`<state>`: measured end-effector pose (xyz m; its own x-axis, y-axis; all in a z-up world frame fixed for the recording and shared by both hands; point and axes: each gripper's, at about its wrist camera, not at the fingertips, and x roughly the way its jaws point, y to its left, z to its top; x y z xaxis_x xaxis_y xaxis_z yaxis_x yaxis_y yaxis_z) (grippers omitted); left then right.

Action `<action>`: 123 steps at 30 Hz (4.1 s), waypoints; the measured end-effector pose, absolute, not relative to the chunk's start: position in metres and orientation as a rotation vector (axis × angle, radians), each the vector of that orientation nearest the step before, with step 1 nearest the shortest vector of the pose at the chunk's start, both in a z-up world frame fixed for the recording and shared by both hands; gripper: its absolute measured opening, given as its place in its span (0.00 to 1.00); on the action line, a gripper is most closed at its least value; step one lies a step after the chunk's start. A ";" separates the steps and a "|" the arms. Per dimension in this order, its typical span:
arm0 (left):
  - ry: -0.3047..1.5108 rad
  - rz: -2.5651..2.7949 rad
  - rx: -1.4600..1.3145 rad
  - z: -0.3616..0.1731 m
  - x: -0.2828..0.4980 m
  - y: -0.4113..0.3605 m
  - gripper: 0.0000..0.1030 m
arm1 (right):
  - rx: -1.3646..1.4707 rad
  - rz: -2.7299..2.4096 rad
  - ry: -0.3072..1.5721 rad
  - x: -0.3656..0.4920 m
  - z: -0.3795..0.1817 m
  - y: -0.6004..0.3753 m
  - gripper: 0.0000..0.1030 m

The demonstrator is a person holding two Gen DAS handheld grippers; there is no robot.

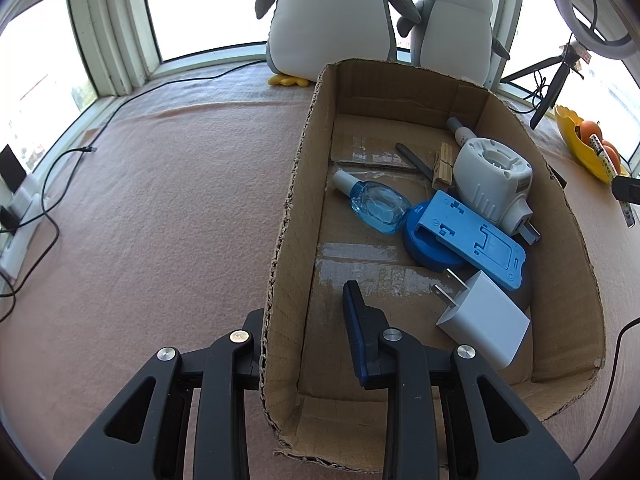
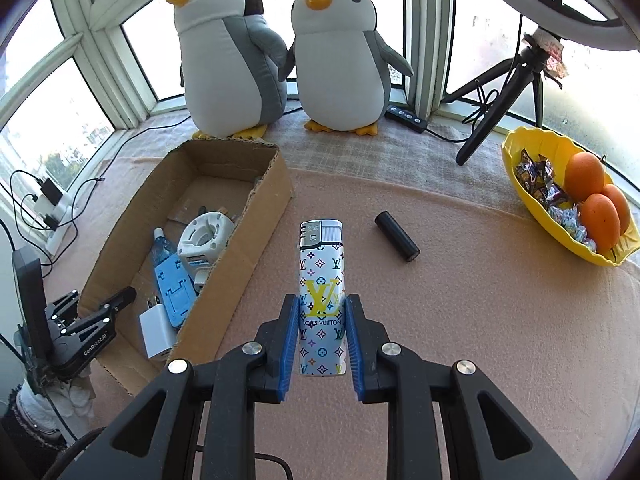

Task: Organize rigid objects
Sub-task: 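Carry the lighter into the box and open the right gripper, then move the right gripper to the black cylindrical cap and grasp it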

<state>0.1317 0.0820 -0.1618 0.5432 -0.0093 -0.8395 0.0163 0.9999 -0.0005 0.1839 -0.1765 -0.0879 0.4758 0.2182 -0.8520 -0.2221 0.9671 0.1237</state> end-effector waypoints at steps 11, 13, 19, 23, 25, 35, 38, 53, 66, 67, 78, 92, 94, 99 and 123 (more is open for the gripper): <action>0.995 -0.014 0.002 -0.161 0.132 0.081 0.26 | -0.051 0.364 1.022 0.197 -0.075 -0.123 0.20; 0.994 -0.014 0.000 -0.161 0.132 0.080 0.26 | -0.061 0.377 1.023 0.199 -0.076 -0.114 0.20; 0.994 -0.014 -0.001 -0.161 0.132 0.080 0.26 | -0.065 0.409 1.034 0.208 -0.080 -0.093 0.20; 0.993 -0.015 -0.004 -0.162 0.132 0.079 0.26 | -0.068 0.425 1.047 0.212 -0.086 -0.080 0.20; 0.993 -0.014 -0.005 -0.162 0.132 0.079 0.26 | -0.066 0.433 1.052 0.213 -0.090 -0.074 0.20; 0.993 -0.015 -0.005 -0.162 0.132 0.079 0.26 | -0.078 0.459 1.087 0.227 -0.105 -0.046 0.20; 0.993 -0.014 -0.005 -0.162 0.132 0.079 0.26 | -0.081 0.459 1.097 0.231 -0.109 -0.042 0.20; 0.992 -0.014 -0.006 -0.163 0.132 0.079 0.26 | -0.081 0.468 1.079 0.231 -0.108 -0.039 0.45; 0.992 -0.015 -0.006 -0.163 0.132 0.079 0.26 | -0.071 0.459 1.076 0.228 -0.105 -0.045 0.55; 0.992 -0.015 -0.006 -0.163 0.132 0.079 0.27 | -0.068 0.459 1.074 0.227 -0.104 -0.047 0.55; 0.991 -0.014 -0.004 -0.163 0.132 0.079 0.27 | 0.013 0.430 1.051 0.218 -0.094 -0.083 0.57; 0.992 -0.008 0.013 -0.162 0.132 0.075 0.27 | 0.067 0.304 1.011 0.203 -0.086 -0.156 0.57; 0.992 -0.006 0.016 -0.162 0.132 0.075 0.27 | 0.071 0.284 1.010 0.203 -0.087 -0.167 0.57; 0.992 -0.004 0.018 -0.162 0.131 0.075 0.28 | 0.037 0.240 1.020 0.204 -0.096 -0.193 0.57; 0.990 0.011 0.021 -0.162 0.130 0.074 0.29 | -0.075 0.240 1.103 0.248 -0.136 -0.227 0.51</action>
